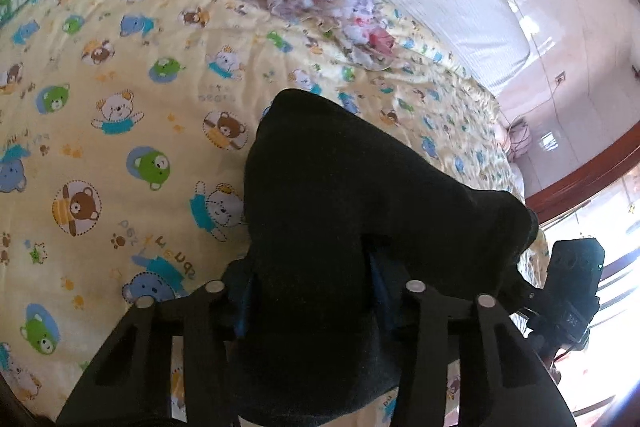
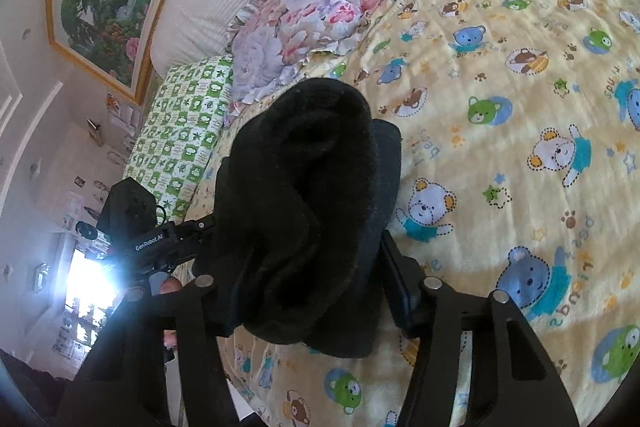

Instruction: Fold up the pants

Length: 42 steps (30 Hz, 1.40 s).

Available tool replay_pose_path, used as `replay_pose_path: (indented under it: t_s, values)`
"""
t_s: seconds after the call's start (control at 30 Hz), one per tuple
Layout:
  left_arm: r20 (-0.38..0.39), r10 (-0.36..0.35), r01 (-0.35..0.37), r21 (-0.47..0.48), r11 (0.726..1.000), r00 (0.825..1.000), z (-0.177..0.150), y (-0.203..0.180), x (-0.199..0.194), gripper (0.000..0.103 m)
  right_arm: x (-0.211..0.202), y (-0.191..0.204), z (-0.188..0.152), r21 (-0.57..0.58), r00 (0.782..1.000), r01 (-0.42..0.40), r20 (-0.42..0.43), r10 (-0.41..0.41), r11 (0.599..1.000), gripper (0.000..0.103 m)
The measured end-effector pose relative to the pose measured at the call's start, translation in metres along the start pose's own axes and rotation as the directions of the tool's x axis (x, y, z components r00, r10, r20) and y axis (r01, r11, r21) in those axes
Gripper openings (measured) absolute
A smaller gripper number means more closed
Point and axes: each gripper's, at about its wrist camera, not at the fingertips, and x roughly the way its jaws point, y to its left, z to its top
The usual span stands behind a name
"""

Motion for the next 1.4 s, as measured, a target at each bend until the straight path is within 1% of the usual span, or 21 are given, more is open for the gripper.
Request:
replay_pose_path:
  t_s: [0.1, 0.2, 0.37, 0.63, 0.77, 1.0, 1.27, 1.4]
  values:
    - [0.018, -0.031, 0.031, -0.027, 0.999, 0.999, 0.002, 0.0, -0.011, 0.039, -0.003, 0.006, 0.0, -0.02, 1.0, -0.003, 0.007, 0.003, 1.0, 0.053]
    - [0.043, -0.042, 0.043, -0.022, 0.999, 0.998, 0.003, -0.004, -0.025, 0.038, -0.005, 0.011, 0.003, -0.025, 1.0, -0.016, 0.018, 0.016, 1.0, 0.051]
    - [0.109, 0.003, -0.005, 0.024, 1.0, 0.994, 0.009, -0.018, -0.047, 0.038, -0.005, 0.023, 0.013, -0.05, 0.999, -0.033, 0.03, 0.034, 0.998, 0.05]
    - [0.182, 0.057, -0.064, 0.032, 0.997, 0.982, 0.036, -0.014, -0.067, 0.038, 0.016, 0.047, 0.046, -0.103, 0.998, -0.048, 0.034, 0.052, 0.994, 0.05]
    - [0.193, 0.082, -0.087, 0.015, 0.996, 0.978, 0.056, -0.006, -0.061, 0.038, 0.033, 0.057, 0.068, -0.131, 0.999, -0.042, 0.024, 0.045, 0.99, 0.05]
    - [0.209, 0.128, -0.132, 0.005, 0.991, 0.969, 0.089, 0.008, -0.046, 0.038, 0.072, 0.06, 0.103, -0.147, 1.0, -0.028, -0.017, 0.026, 0.989, 0.05]
    - [0.205, 0.151, -0.15, -0.022, 0.988, 0.967, 0.109, 0.024, -0.034, 0.038, 0.101, 0.058, 0.12, -0.141, 0.999, -0.029, -0.044, 0.023, 0.99, 0.05]
    - [0.191, 0.146, -0.142, -0.036, 0.989, 0.971, 0.116, 0.033, -0.021, 0.038, 0.111, 0.053, 0.127, -0.138, 0.998, -0.018, -0.055, 0.01, 0.99, 0.051]
